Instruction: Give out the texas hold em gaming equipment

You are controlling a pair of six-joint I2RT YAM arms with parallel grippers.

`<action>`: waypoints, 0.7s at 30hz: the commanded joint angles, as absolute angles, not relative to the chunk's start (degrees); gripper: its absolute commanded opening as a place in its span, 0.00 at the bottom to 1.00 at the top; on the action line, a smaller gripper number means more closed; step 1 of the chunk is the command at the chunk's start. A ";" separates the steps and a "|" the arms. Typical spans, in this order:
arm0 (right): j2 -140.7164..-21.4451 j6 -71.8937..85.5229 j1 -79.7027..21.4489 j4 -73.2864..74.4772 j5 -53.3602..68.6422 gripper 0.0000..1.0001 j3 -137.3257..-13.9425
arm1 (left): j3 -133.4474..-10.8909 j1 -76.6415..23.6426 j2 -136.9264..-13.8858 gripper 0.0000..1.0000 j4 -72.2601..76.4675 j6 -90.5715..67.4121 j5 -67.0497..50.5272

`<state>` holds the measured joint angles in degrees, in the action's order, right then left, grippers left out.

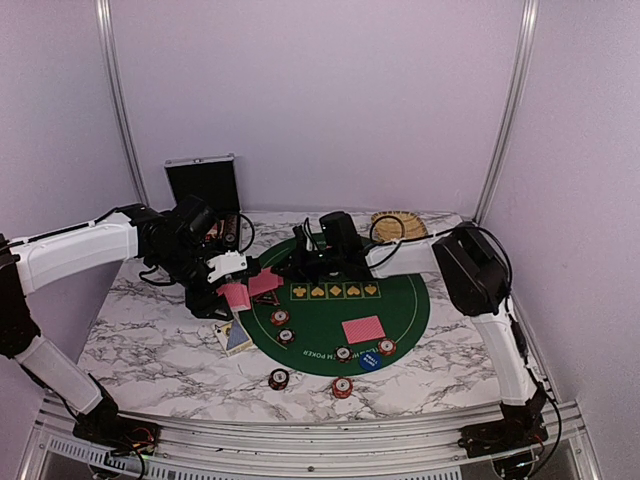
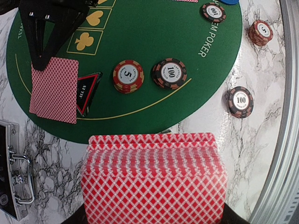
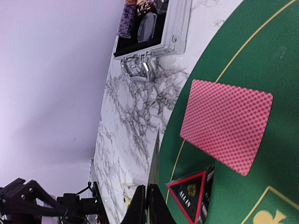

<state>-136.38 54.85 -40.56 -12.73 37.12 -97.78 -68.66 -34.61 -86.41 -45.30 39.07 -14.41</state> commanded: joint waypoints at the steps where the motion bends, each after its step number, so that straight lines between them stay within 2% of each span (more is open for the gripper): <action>1: -142.52 53.83 -39.31 -10.85 35.64 0.05 -105.32 | -70.13 -34.71 -85.02 0.03 -45.70 39.46 -14.81; 11: -150.15 54.09 -37.87 -10.14 31.85 0.07 -115.18 | -70.27 -34.72 -85.08 0.03 -46.03 39.47 -14.99; 21: -153.28 53.58 -37.79 -8.94 30.59 0.15 -119.30 | -70.22 -34.72 -85.08 0.03 -46.10 39.56 -15.18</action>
